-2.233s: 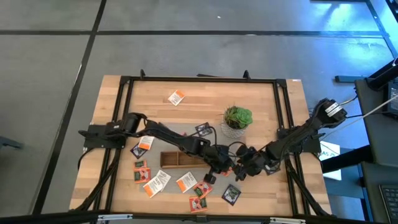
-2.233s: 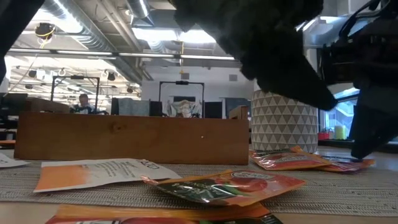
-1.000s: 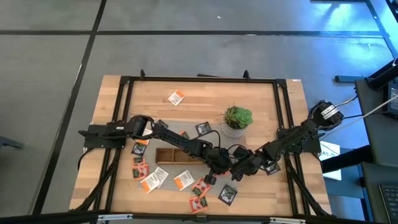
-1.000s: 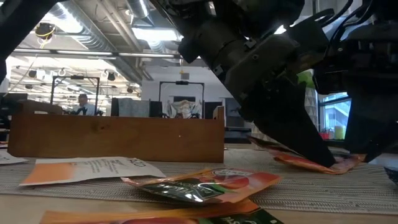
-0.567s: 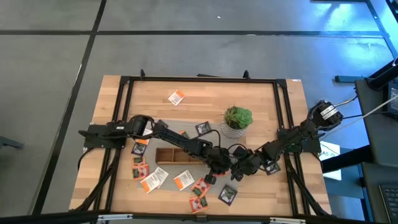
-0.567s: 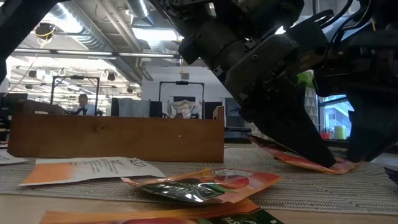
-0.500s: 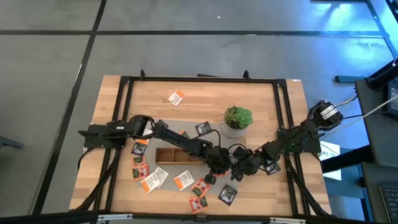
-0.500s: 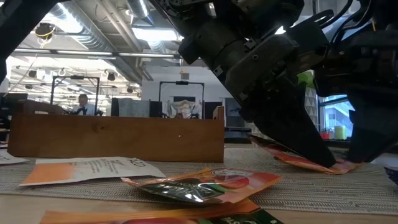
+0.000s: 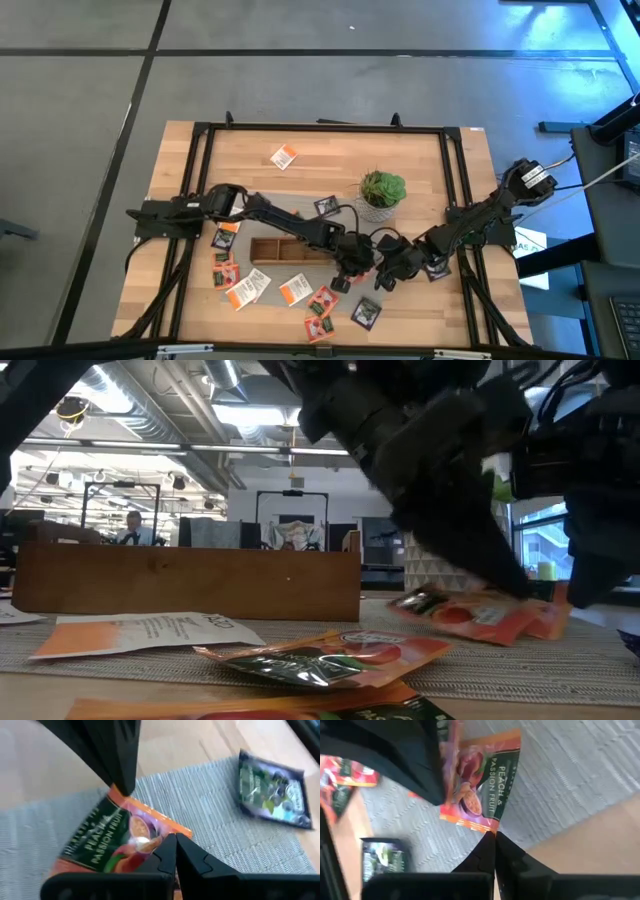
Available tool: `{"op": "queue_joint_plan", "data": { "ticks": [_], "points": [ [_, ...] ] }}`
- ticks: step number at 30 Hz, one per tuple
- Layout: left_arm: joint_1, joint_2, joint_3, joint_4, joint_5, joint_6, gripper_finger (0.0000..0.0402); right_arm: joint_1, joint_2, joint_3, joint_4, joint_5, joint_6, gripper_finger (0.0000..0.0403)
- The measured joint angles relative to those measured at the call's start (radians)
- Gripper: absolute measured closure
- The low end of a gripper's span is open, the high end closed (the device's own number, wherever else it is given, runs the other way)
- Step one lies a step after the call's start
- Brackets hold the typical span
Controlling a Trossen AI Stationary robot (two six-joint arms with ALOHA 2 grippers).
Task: Pick & Place Tea
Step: Put the orange tea bag into the right section of the wooden organizer
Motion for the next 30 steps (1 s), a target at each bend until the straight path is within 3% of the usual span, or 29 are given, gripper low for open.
{"op": "queue_joint_plan", "data": {
  "ticks": [8, 13, 18, 21, 30],
  "points": [
    [0.016, -0.026, 0.004, -0.026, 0.009, 0.018, 0.0393, 0.000, 0.000, 0.000, -0.047, 0.028, -0.035, 0.0400],
    [0.053, -0.150, 0.000, -0.182, 0.010, 0.055, 0.0393, -0.001, -0.037, 0.000, -0.048, 0.031, -0.079, 0.0400],
    [0.079, -0.307, -0.076, -0.171, 0.009, 0.055, 0.0399, -0.001, -0.107, 0.013, -0.070, 0.069, -0.136, 0.0401],
    [0.085, -0.404, -0.177, -0.126, 0.006, 0.045, 0.0398, -0.002, -0.139, 0.052, -0.123, 0.103, -0.200, 0.0401],
    [0.080, -0.678, -0.624, 0.315, -0.036, -0.095, 0.0397, -0.022, -0.143, 0.199, -0.230, 0.137, -0.468, 0.0401]
  ]
}}
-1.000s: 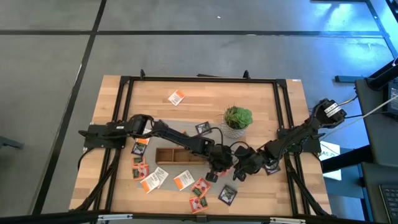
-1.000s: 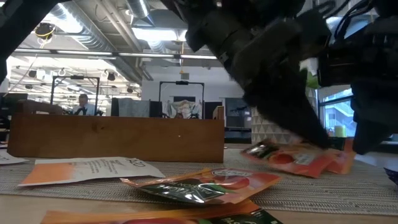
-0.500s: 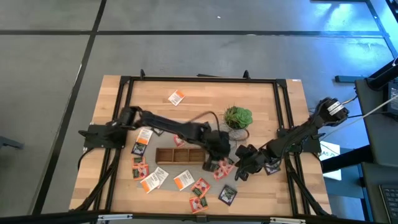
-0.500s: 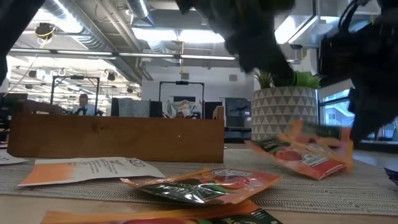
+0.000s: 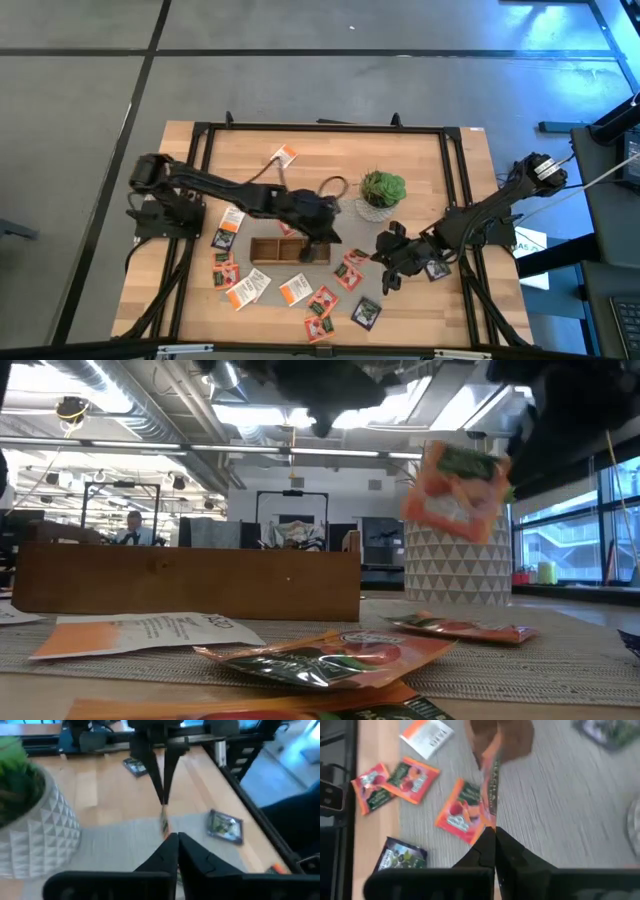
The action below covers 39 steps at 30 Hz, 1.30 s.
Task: Pick & Place Tea
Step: Put the orange tea bag into the right section of the wooden organizer
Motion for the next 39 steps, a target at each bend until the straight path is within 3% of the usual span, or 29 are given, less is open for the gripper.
{"op": "queue_joint_plan", "data": {
  "ticks": [4, 14, 19, 23, 28, 39],
  "points": [
    [-0.015, -0.120, -0.169, 0.167, -0.129, -0.039, 0.0399, -0.046, 0.000, 0.059, 0.002, -0.001, -0.130, 0.0401],
    [-0.040, -0.351, -0.395, 0.194, -0.456, -0.166, 0.0392, -0.219, 0.001, 0.165, 0.022, -0.081, -0.364, 0.0401],
    [-0.055, -0.382, -0.411, 0.139, -0.471, -0.163, 0.0396, -0.302, 0.045, 0.205, 0.076, -0.183, -0.419, 0.0401],
    [-0.058, -0.381, -0.411, 0.134, -0.470, -0.122, 0.0392, -0.342, 0.130, 0.289, 0.020, -0.245, -0.475, 0.0401],
    [-0.058, -0.381, -0.411, 0.126, -0.470, -0.103, 0.0392, -0.365, 0.248, 0.412, -0.152, -0.249, -0.523, 0.0401],
    [-0.058, -0.381, -0.411, 0.073, -0.470, -0.104, 0.0390, -0.366, 0.463, 0.574, -0.275, -0.273, -0.579, 0.0401]
  ]
}}
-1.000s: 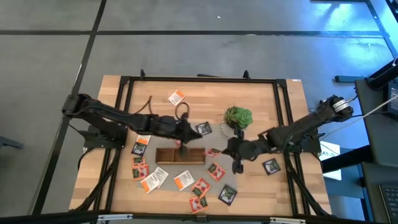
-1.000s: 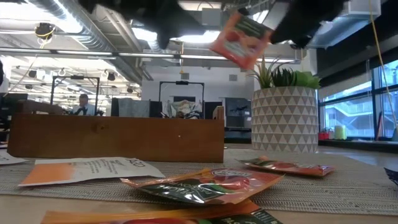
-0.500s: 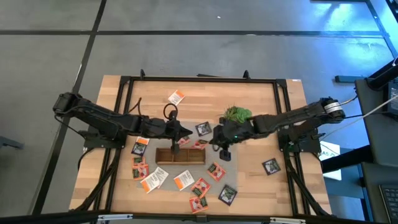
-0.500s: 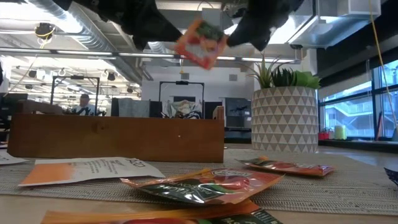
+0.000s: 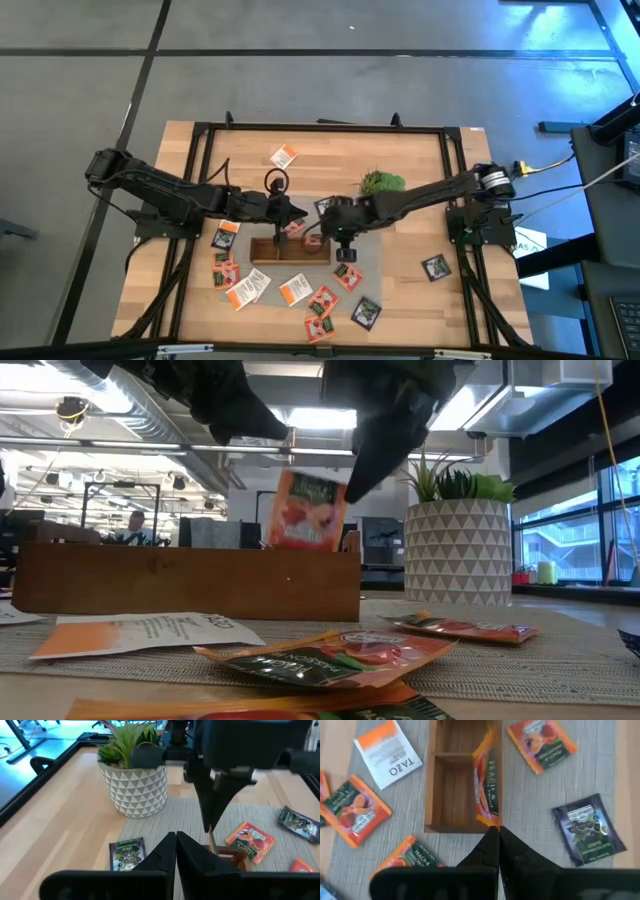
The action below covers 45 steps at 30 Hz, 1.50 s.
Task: Pick & Place Tea
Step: Put the orange tea bag into the right section of the wooden organizer, then put the violet tea bag into the middle section of the wooden organizer
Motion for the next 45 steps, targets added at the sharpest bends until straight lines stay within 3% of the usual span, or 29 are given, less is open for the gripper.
{"op": "queue_joint_plan", "data": {
  "ticks": [26, 37, 41, 45],
  "points": [
    [0.000, 0.000, 0.000, 0.002, 0.000, -0.001, 0.0395, 0.000, 0.050, 0.000, 0.010, 0.035, -0.029, 0.0394],
    [0.000, 0.000, 0.000, 0.002, 0.000, -0.001, 0.0392, 0.000, 0.048, 0.015, -0.033, 0.037, -0.014, 0.0318],
    [0.000, 0.001, 0.000, 0.013, 0.000, -0.001, 0.0392, 0.026, -0.018, -0.002, -0.102, 0.078, 0.040, 0.0308],
    [0.000, 0.001, 0.000, 0.047, 0.000, -0.001, 0.0395, 0.116, -0.153, -0.147, -0.101, 0.215, 0.167, 0.0308]
  ]
}}
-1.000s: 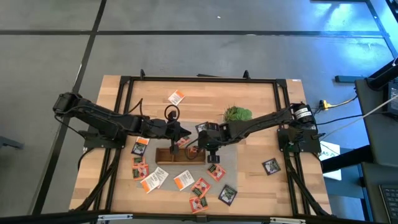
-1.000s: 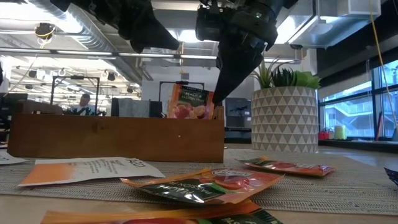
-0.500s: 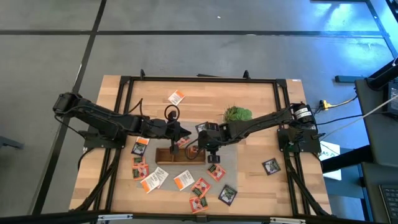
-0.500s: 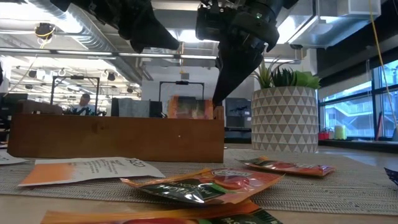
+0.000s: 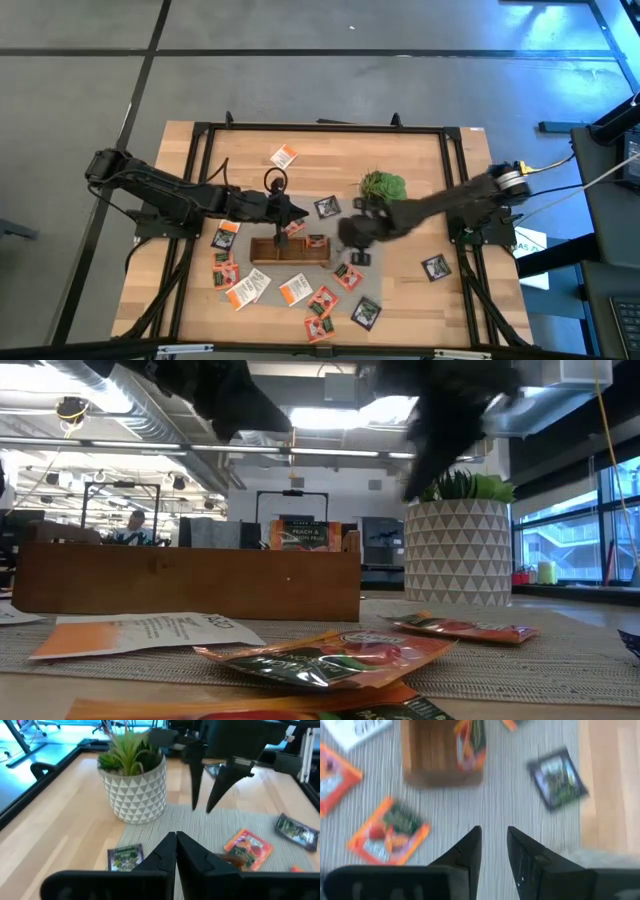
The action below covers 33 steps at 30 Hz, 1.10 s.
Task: Pick & Place Tea
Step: Put the violet tea bag into the middle section of the wooden organizer
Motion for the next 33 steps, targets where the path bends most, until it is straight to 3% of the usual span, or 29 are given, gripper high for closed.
{"op": "queue_joint_plan", "data": {
  "ticks": [4, 9, 14, 18, 22, 26, 29, 33],
  "points": [
    [-0.001, 0.006, 0.000, 0.073, 0.026, -0.021, 0.0393, 0.087, -0.168, -0.178, 0.112, -0.039, 0.148, 0.0310],
    [-0.002, 0.099, 0.001, 0.245, 0.200, -0.025, 0.0392, 0.164, -0.293, -0.378, 0.381, -0.086, 0.259, 0.0309],
    [-0.008, 0.248, 0.007, 0.491, 0.286, -0.018, 0.0397, 0.206, -0.296, -0.524, 0.607, -0.174, 0.268, 0.0310],
    [-0.039, 0.368, 0.083, 0.500, 0.352, -0.034, 0.0399, 0.223, -0.271, -0.605, 0.734, -0.259, 0.322, 0.0312],
    [-0.088, 0.492, 0.235, 0.397, 0.357, -0.021, 0.0399, 0.225, -0.262, -0.636, 0.780, -0.262, 0.365, 0.0312],
    [-0.126, 0.584, 0.430, 0.122, 0.323, 0.071, 0.0399, 0.225, -0.261, -0.641, 0.776, -0.267, 0.363, 0.0312],
    [-0.138, 0.611, 0.548, -0.066, 0.300, 0.111, 0.0399, 0.224, -0.261, -0.639, 0.775, -0.266, 0.360, 0.0312],
    [-0.137, 0.616, 0.618, -0.177, 0.294, 0.106, 0.0398, 0.218, -0.261, -0.639, 0.772, -0.266, 0.358, 0.0312]
  ]
}}
